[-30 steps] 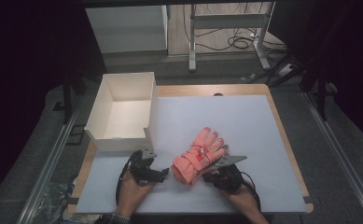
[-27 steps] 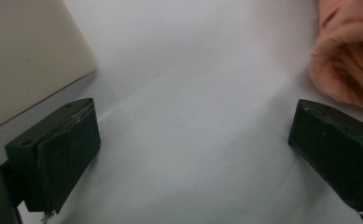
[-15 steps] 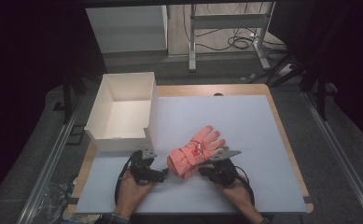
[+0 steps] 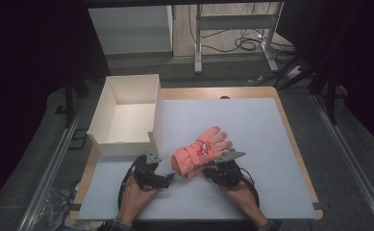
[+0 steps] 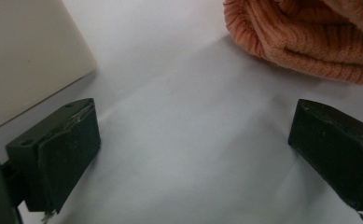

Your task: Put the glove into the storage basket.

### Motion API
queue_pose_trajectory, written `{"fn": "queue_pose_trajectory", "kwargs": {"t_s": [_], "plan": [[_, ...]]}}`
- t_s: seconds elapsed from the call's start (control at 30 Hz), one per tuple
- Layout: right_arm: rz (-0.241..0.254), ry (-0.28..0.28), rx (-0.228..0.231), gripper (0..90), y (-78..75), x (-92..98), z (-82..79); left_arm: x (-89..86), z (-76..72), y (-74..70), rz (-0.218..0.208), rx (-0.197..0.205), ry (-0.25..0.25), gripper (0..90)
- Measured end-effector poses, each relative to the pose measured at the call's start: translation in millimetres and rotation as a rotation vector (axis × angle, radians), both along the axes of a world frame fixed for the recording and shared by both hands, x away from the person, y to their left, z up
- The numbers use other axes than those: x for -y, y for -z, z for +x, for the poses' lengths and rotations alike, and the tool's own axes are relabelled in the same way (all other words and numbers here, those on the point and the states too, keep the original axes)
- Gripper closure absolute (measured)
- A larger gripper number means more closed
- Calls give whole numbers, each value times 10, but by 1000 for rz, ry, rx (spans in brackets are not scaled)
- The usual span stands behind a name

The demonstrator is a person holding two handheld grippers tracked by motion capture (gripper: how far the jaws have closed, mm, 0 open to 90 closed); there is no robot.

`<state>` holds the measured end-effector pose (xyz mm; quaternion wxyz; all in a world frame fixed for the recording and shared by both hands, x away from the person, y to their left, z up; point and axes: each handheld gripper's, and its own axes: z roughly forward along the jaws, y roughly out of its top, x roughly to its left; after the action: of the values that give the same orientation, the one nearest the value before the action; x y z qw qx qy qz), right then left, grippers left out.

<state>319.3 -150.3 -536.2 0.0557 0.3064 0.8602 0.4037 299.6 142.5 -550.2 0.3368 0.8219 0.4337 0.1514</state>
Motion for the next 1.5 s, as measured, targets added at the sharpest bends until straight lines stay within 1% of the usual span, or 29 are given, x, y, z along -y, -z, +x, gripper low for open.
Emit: {"fn": "queue_pose_trajectory", "kwargs": {"t_s": [0.07,0.13,0.17,0.2,0.23,0.27,0.3,0.37,0.43,0.5,0.53,0.57,0.6,0.7,0.77,0.87,0.9,1.0,1.03,1.1,1.13,1.17,1.27,1.37,1.43,1.5], "plan": [[-6,-3,5,830,-10,21,-16,-8,1,-4,-3,-6,6,21],[-9,1,8,814,-17,58,-35,-22,6,-19,4,-16,22,27],[-14,2,12,803,-23,90,-42,-34,8,-36,6,-26,33,35],[-15,10,16,794,-32,135,-52,-34,8,-36,6,-26,33,39],[-13,15,17,788,-39,177,-58,-57,10,-59,-11,-46,51,42],[-9,20,16,777,-45,211,-64,-73,10,-76,-30,-54,61,41],[-13,36,26,769,-54,271,-71,-79,5,-86,-42,-58,63,41],[-15,57,35,754,-68,359,-79,-93,-6,-121,-48,-59,78,41],[-17,86,40,739,-85,479,-83,-117,-25,-175,-53,-57,96,40],[-20,116,44,725,-98,587,-78,-137,-38,-223,-67,-57,109,39],[-20,116,44,725,-98,587,-78,-137,-38,-223,-67,-57,109,39],[-21,126,45,719,-102,627,-73,-149,-44,-258,-78,-60,119,39],[-25,155,53,700,-114,744,-51,-157,-44,-302,-88,-61,139,36],[-40,195,69,672,-125,878,-10,-148,-23,-372,-95,-71,168,28],[-53,221,76,638,-127,949,22,-131,-1,-412,-89,-73,184,24],[-68,261,87,582,-116,1055,76,-91,41,-503,-73,-73,220,13],[-76,274,89,554,-113,1085,93,-74,56,-531,-76,-72,227,11],[-85,301,97,470,-98,1164,149,-19,119,-617,-62,-68,260,7],[-80,307,101,449,-92,1176,162,8,140,-644,-63,-69,266,6],[-96,323,113,393,-89,1198,192,62,188,-701,-59,-64,281,5],[-105,328,119,369,-86,1206,207,62,188,-701,-59,-64,281,5],[-113,340,124,332,-82,1214,225,138,243,-759,-54,-61,301,4],[-121,356,127,275,-79,1239,260,251,317,-808,-37,-55,327,2],[-152,371,134,233,-77,1263,279,383,403,-828,-19,-56,353,1],[-155,376,131,215,-76,1285,292,461,450,-834,-6,-56,366,1],[-147,376,124,210,-77,1304,301,572,515,-846,9,-56,388,1]]}}
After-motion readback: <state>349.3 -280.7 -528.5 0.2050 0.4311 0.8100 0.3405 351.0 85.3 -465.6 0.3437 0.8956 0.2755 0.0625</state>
